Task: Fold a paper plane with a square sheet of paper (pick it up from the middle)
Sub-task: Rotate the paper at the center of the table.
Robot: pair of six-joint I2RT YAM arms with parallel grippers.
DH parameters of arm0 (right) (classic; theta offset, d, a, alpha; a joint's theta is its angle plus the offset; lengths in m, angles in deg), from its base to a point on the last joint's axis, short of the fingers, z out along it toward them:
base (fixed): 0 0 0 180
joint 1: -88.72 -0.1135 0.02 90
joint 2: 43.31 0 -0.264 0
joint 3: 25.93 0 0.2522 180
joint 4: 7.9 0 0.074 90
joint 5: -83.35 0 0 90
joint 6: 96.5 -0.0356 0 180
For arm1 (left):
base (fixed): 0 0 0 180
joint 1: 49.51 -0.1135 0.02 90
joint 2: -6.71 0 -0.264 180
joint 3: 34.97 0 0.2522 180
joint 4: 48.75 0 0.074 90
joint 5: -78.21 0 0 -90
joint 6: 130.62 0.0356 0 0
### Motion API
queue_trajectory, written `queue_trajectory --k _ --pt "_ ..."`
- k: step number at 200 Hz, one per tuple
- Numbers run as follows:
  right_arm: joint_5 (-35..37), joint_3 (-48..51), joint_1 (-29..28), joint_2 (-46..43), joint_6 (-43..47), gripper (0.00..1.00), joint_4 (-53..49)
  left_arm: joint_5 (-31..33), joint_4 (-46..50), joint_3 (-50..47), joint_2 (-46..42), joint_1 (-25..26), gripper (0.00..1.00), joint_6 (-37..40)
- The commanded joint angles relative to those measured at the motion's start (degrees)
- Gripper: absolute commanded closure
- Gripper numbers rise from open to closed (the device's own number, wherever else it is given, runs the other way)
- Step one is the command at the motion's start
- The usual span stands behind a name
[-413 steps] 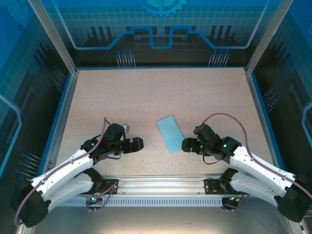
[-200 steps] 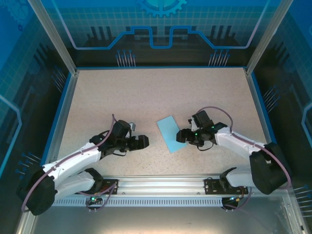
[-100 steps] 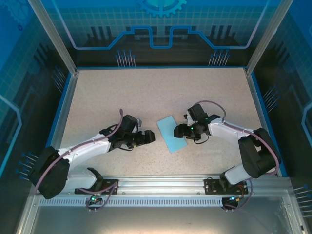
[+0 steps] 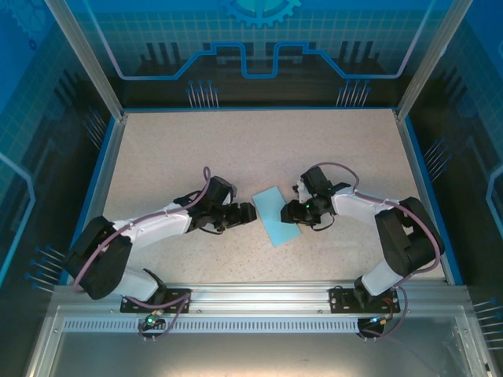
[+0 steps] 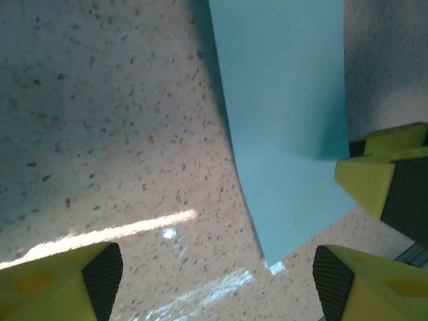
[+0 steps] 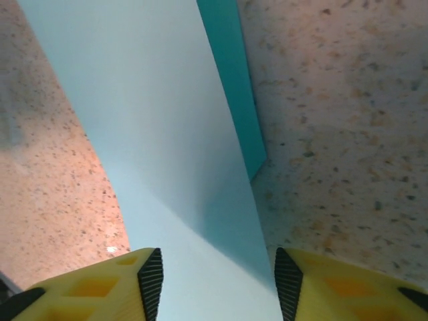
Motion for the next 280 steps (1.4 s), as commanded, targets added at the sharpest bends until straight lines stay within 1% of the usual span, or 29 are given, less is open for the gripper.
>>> queue_trajectory --k 1,15,36,50,76,93,103,126,129,145,153,164,184,206,234,256,267,270,280 --pt "-2.92 3.51 0.6 -2.6 -2.91 0.56 2.39 -1.75 -1.55 3.7 2.87 -0.44 0.26 -0.47" --pt "-2.33 5.32 0.23 -4.27 -5.08 0.66 2.82 -1.89 -1.73 5.59 4.87 -0.42 0.29 -0.36" --pt "-2.03 9.16 -1.38 -7.66 -10.63 0.76 6.37 -2.39 -1.16 9.06 8.64 -0.51 0.36 0.16" --pt "-1.52 10.98 -3.41 -9.99 -14.05 0.77 8.34 -3.0 -0.88 11.66 11.18 -0.47 0.41 0.74" --pt "2.15 13.27 -7.37 -14.27 -19.62 0.77 9.83 -3.17 0.15 16.23 15.33 -0.51 0.52 2.28" --pt "3.38 13.65 -8.66 -15.15 -20.48 0.76 9.56 -4.76 -0.58 18.6 17.97 -0.47 0.6 3.38" --pt "3.59 13.49 -8.67 -15.17 -19.79 0.74 8.42 -4.92 -0.61 19.71 19.34 -0.48 0.63 3.77" --pt "4.77 12.09 -7.07 -15.56 -15.24 0.64 4.28 -5.4 -1.48 21.78 22.58 -0.84 0.66 5.09" --pt "4.65 11.91 -6.48 -15.59 -14.55 0.61 3.81 -5.52 -1.62 22.15 23.0 -0.86 0.66 5.33" --pt "1.21 11.36 -3.14 -15.14 -10.62 0.52 4.15 -4.75 -1.25 23.51 24.87 -0.96 0.69 6.28" --pt "-1.1 10.54 -1.71 -14.37 -8.52 0.49 4.34 -4.33 -0.93 24.02 25.86 -1.11 0.69 6.38" --pt "-4.12 8.73 -0.49 -12.58 -5.44 0.48 4.09 -4.1 -1.18 24.32 26.92 -1.33 0.7 6.39" --pt "-7.33 5.33 1.23 -8.08 -1.95 0.46 3.61 -3.64 -1.21 24.54 28.26 -1.5 0.71 6.43" --pt "-9.33 1.99 3.11 -2.9 0.85 0.44 3.11 -3.62 -1.82 24.3 28.75 -1.54 0.71 7.03" --pt "-11.51 -2.11 3.85 2.33 3.55 0.43 1.85 -3.56 -1.83 24.15 28.85 -1.67 0.72 7.79" --pt "-12.42 -4.45 4.3 5.1 5.17 0.45 0.75 -4.04 -1.26 24.8 29.04 -1.63 0.72 8.56" --pt "-13.11 -4.44 4.94 6.4 5.71 0.48 0.55 -3.88 -1.13 24.72 29.04 -1.62 0.72 8.82" --pt "-13.28 -6.0 5.09 6.59 5.95 0.49 0.48 -3.88 -1.12 24.72 29.04 -1.63 0.72 8.84" --pt "-13.99 -6.8 5.56 7.76 6.33 0.52 0.38 -4.05 -1.21 24.67 29.1 -1.62 0.72 9.06"
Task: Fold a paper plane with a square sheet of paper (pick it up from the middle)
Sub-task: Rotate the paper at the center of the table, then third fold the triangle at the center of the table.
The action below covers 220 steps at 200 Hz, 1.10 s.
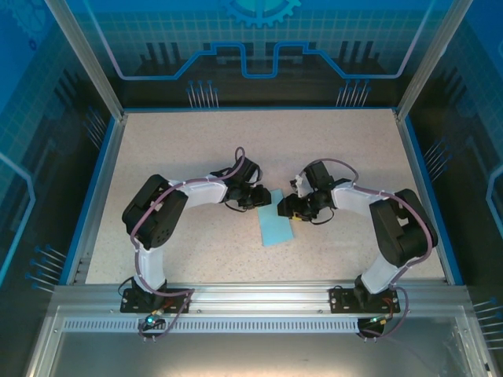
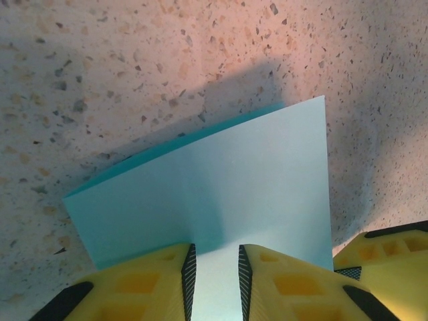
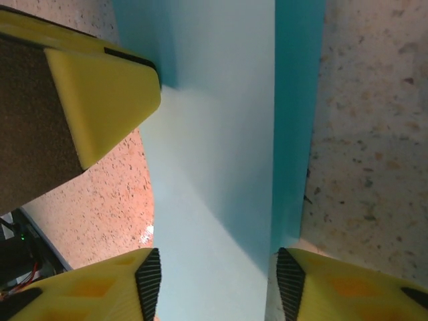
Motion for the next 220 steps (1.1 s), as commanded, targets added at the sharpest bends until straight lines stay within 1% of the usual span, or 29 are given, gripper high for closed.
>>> queue_trajectory --k 1,9,22,39,55,70,89,116,126,136,160,180,201,208,220 --pt "-3.63 -3.15 1.98 2.26 2.86 0.53 -2.15 -0.43 0.34 1.52 1.09 -0.4 0.72 2.29" --pt "-4.67 -3.65 2.19 3.1 3.06 0.59 -2.15 -0.43 0.5 1.55 1.1 -0.38 0.72 2.49" --pt "-6.12 -4.57 2.27 4.38 3.45 0.65 -2.3 -0.68 0.48 1.68 1.03 -0.44 0.72 2.69" --pt "-5.84 -5.28 2.29 5.39 3.76 0.77 -3.43 -0.95 0.56 1.77 0.76 -0.47 0.72 2.8" --pt "-5.2 -4.76 2.3 5.05 2.95 0.82 -3.07 -1.02 0.39 1.25 -0.61 -0.4 0.71 2.63" --pt "-5.08 -3.61 2.3 4.6 0.83 0.93 -1.48 -0.78 0.17 0.21 -3.02 -0.43 0.68 2.62" --pt "-4.55 -1.4 2.24 2.83 -4.08 0.99 2.08 -0.61 -0.17 -2.22 -7.33 -0.4 0.64 2.77" --pt "-3.44 5.44 1.83 -2.11 -14.47 1.0 9.45 -0.21 -1.57 -8.58 -15.44 0.93 0.52 4.91" --pt "-2.17 6.88 1.32 -4.08 -17.97 1.0 10.96 0.81 -1.02 -11.03 -18.42 2.76 0.5 7.18" --pt "-0.72 7.86 0.53 -5.75 -20.27 1.0 11.8 3.54 0.65 -12.87 -21.02 4.94 0.48 9.24" --pt "2.4 7.84 -1.64 -6.58 -22.56 0.99 10.89 9.94 2.57 -16.52 -25.73 12.86 0.43 12.51" --pt "2.35 7.82 -2.08 -5.02 -23.99 0.98 11.77 16.44 4.07 -18.21 -28.35 19.23 0.39 14.49" --pt "2.51 7.58 -2.41 -4.5 -24.67 0.98 11.94 21.66 4.63 -18.86 -29.04 23.68 0.35 16.29" --pt "2.6 7.4 -2.47 -4.57 -24.68 0.98 11.75 23.39 4.84 -18.82 -28.61 25.11 0.33 17.18" --pt "2.68 7.01 -2.71 -4.82 -24.44 0.97 11.34 25.16 5.29 -18.09 -27.17 26.82 0.33 18.67"
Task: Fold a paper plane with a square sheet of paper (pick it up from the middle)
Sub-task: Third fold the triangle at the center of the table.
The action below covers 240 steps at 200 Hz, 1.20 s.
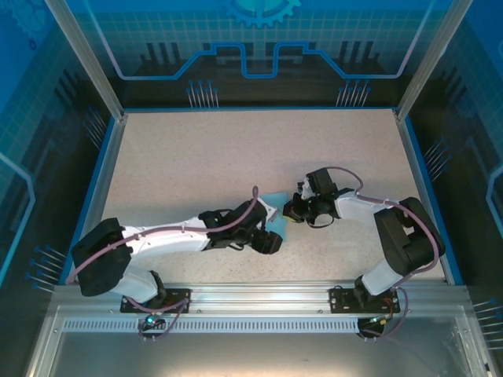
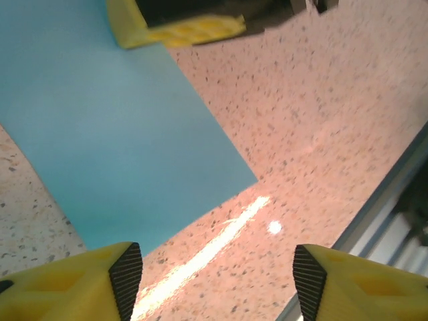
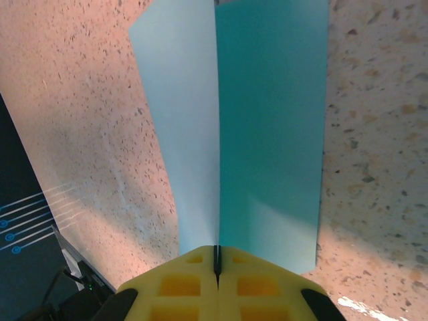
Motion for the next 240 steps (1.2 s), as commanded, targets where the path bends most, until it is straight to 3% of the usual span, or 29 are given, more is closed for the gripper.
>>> queue_trajectory --k 1,45,67,128,162,240 --pt "0.81 -0.56 -1.34 0.44 -1.72 0.97 0.18 8.5 2.37 0.2 0.42 2.8 0.33 5.05" --pt "1.38 -1.55 -1.51 0.47 -1.06 0.96 -1.58 15.27 4.84 4.93 8.39 6.38 0.32 9.14" --pt "1.65 -1.85 -1.65 0.47 -0.67 0.96 -2.2 16.44 3.93 6.16 9.87 6.59 0.23 10.31" --pt "1.28 -2.78 -1.56 0.81 0.29 0.95 -3.15 19.22 4.02 9.2 13.78 6.76 0.26 11.61" --pt "1.65 -3.03 -1.6 0.8 1.14 0.94 -4.07 19.4 3.44 9.15 12.67 6.63 0.41 11.39" --pt "2.8 -4.61 -1.62 0.28 4.08 0.92 -7.79 19.9 3.93 8.78 10.0 6.46 0.9 12.09"
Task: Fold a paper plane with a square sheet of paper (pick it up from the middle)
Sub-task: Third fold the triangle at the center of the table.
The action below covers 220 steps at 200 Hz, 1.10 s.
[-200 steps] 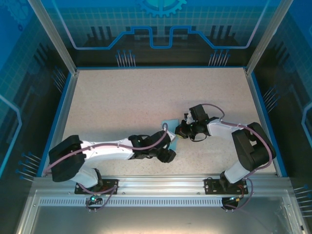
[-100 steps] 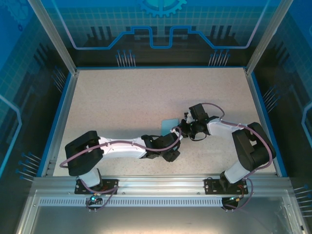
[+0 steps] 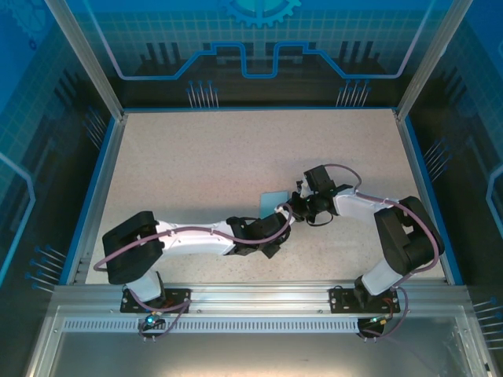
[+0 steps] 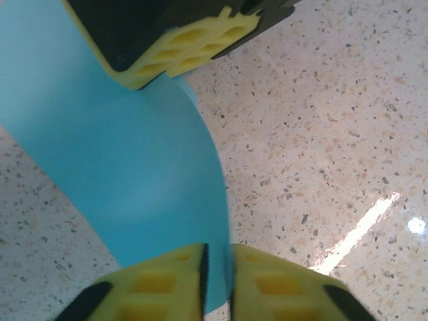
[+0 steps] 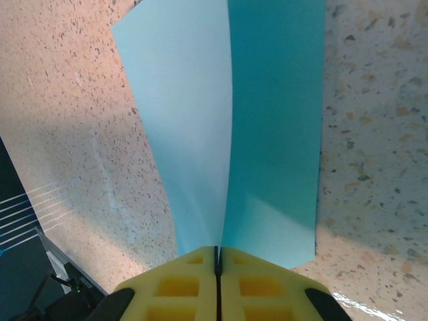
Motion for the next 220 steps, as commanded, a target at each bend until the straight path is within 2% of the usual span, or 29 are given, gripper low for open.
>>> queue_trajectory --k 1,24,40,69,99,121,136,153,196,220 --pt "0.74 -1.65 -1.0 -0.04 1.92 0.92 -2.79 1.44 0.75 0.8 -1.59 0.11 0.9 0.56" --pt "1.13 -2.14 -0.95 -0.42 2.87 0.9 -3.97 0.55 1.23 1.42 -1.7 -0.45 0.98 1.02" --pt "1.4 -2.39 -0.91 -0.95 3.86 0.84 -4.84 -0.73 1.18 1.45 -1.6 -1.2 1.0 1.42" --pt "3.69 -2.9 -0.36 -4.1 6.72 0.71 -8.37 -7.92 -0.07 0.35 -2.15 -4.21 1.0 1.37" --pt "6.37 -2.8 1.12 -9.04 9.39 0.65 -10.23 -16.08 -2.37 -1.45 -3.47 -7.79 1.0 1.0" --pt "2.85 -3.84 0.77 -9.3 10.63 0.73 -8.25 -18.68 -2.79 -1.65 -3.79 -9.16 1.0 0.91" --pt "2.18 -5.28 0.16 -6.73 11.23 0.82 -8.47 -19.83 -2.53 -1.39 -3.49 -9.85 1.0 0.98" --pt "1.55 -9.06 -0.15 -2.5 12.6 0.89 -8.89 -20.59 -2.42 -1.34 -3.27 -10.44 1.0 1.06" --pt "1.34 -17.77 -0.64 8.87 18.85 0.93 -13.59 -22.12 -1.75 -0.54 -2.4 -11.27 1.0 1.44" --pt "3.74 -21.08 -0.7 13.65 22.49 0.93 -17.51 -23.2 -1.34 0.09 -1.36 -12.06 1.0 1.73"
